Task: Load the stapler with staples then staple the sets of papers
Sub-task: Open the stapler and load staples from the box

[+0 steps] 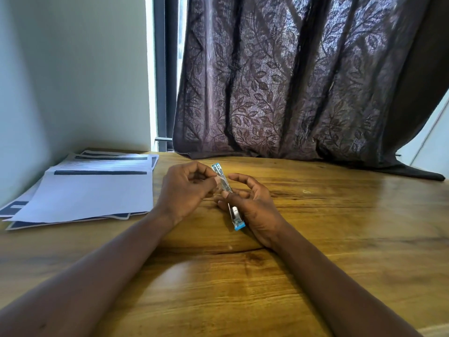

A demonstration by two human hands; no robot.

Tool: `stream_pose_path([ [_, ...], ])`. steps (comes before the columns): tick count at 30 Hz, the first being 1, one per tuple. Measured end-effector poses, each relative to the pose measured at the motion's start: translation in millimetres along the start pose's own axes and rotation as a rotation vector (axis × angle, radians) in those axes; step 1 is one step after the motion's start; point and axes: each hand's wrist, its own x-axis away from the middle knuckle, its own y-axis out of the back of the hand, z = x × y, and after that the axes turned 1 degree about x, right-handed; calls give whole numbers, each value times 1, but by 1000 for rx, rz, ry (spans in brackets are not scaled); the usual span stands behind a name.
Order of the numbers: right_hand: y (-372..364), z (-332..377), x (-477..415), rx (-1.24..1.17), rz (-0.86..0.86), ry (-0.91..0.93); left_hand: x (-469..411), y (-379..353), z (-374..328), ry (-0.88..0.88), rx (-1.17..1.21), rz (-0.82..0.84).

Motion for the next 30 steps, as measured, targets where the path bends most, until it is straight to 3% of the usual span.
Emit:
stream_pose_path([
  [2, -1, 0, 0, -42, -17, -2, -5, 7, 1, 43, 33, -40],
  [5, -3, -2, -2, -104, -43, -19, -13, 21, 8, -6, -265, -104],
  [8, -2, -3, -4, -107, -54, -22, -15, 29, 7, 27, -549, -13],
  [13, -1, -4, -6, -94, -50, -13, -22, 35, 8, 156, -696, 149],
  [21, -1, -2, -4, -92, -35, -19, -24, 41, 20, 178, -680, 165],
  [25, -2, -1, -3, -87, -41, -22, -20, 36, 19, 65, -678, 70],
  [28, -3, -1, -3, -40, -33, -3, -18, 29, 14, -59, -477, -21],
  [30, -3, -2, -2, 18, -25, 17, -17, 22, 12, -40, -317, 15],
])
